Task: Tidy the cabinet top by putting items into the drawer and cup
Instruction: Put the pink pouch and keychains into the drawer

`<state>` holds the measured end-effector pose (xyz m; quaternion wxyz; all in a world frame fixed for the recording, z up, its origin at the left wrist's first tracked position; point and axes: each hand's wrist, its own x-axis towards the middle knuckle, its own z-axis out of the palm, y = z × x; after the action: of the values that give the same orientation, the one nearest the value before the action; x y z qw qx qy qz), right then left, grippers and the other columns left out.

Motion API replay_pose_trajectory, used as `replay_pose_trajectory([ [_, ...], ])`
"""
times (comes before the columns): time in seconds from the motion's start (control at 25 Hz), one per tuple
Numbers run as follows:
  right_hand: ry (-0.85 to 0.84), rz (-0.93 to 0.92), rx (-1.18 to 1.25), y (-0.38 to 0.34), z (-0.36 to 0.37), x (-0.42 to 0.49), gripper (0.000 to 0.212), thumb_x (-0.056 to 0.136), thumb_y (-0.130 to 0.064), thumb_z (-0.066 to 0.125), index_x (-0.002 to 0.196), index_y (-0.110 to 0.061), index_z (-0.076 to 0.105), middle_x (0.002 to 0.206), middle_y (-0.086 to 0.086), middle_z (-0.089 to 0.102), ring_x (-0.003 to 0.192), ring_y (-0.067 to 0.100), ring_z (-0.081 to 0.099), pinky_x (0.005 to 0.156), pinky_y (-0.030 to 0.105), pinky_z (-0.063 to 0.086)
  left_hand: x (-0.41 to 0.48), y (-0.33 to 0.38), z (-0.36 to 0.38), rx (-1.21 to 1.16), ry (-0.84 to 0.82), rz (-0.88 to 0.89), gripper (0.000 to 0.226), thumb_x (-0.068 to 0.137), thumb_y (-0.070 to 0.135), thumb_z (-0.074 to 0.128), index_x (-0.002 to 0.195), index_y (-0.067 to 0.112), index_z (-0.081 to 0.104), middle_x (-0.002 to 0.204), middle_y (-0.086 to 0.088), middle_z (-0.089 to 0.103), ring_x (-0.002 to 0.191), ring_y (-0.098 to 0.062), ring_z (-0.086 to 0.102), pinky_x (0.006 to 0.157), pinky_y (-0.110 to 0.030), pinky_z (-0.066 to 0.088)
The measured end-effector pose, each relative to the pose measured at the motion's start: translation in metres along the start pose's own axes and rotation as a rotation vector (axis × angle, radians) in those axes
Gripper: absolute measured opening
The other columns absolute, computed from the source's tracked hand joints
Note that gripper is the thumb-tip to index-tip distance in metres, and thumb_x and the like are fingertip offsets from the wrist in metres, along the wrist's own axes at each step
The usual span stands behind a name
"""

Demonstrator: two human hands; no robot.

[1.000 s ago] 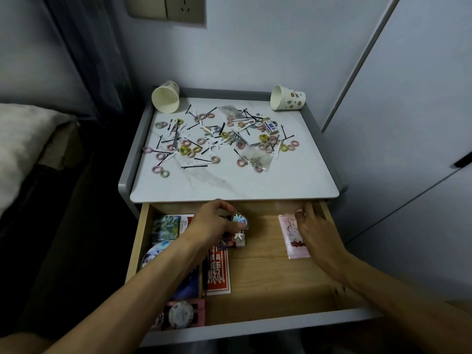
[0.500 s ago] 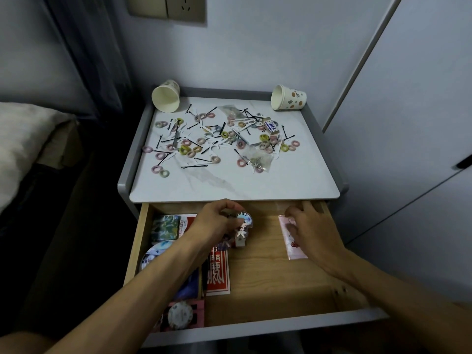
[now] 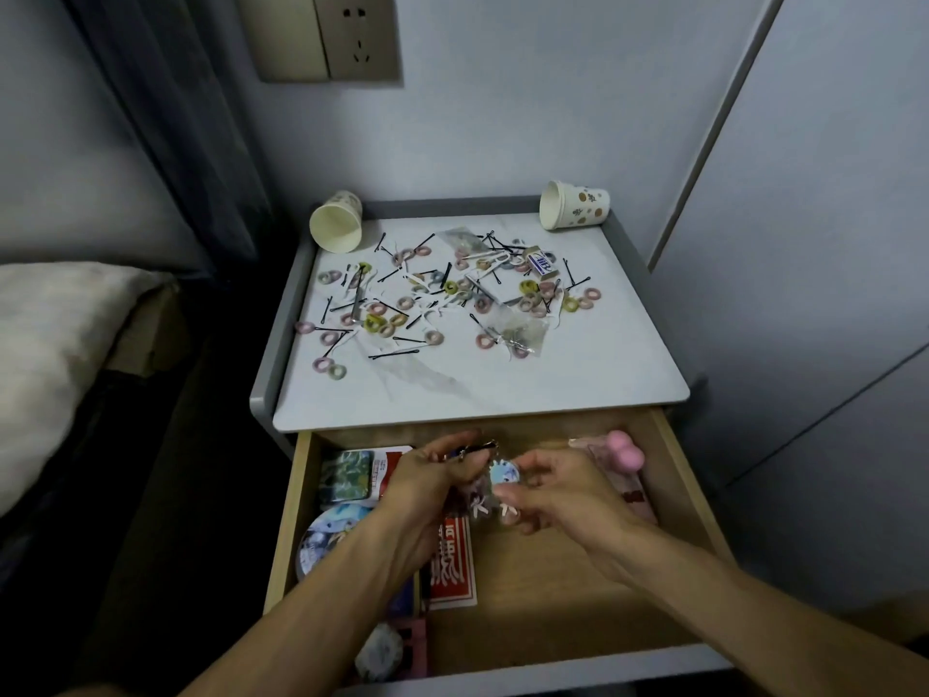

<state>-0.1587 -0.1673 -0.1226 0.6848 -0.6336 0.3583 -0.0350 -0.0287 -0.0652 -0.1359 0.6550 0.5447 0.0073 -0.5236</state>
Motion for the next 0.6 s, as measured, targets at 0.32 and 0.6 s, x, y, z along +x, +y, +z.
replay_pose_trajectory([
  [0.32,-0.123,0.174,0.005,0.001,0.012,0.003,0.020,0.081,-0.012,0.076,0.100,-0.005,0.071,0.092,0.011,0.076,0.078,0.021,0.071,0.056,0.021,0.051,0.002,-0.004,-0.002,-0.075,-0.028,-0.143,0.034,0.089,-0.013,0.053,0.119,0.001,0.060,0.098,-0.018,0.074,0.080,-0.023,0.074,0.062,-0.028,0.058],
  [0.6,-0.213,0.191,-0.113,0.001,0.006,0.008,0.024,0.079,-0.012,0.077,0.100,-0.003,0.069,0.090,0.011,0.076,0.073,0.016,0.072,0.064,0.022,0.057,0.005,0.008,-0.004,0.141,-0.020,0.012,0.024,0.082,-0.010,0.066,0.103,0.001,0.065,0.086,-0.015,0.073,0.075,-0.020,0.072,0.063,-0.027,0.058],
])
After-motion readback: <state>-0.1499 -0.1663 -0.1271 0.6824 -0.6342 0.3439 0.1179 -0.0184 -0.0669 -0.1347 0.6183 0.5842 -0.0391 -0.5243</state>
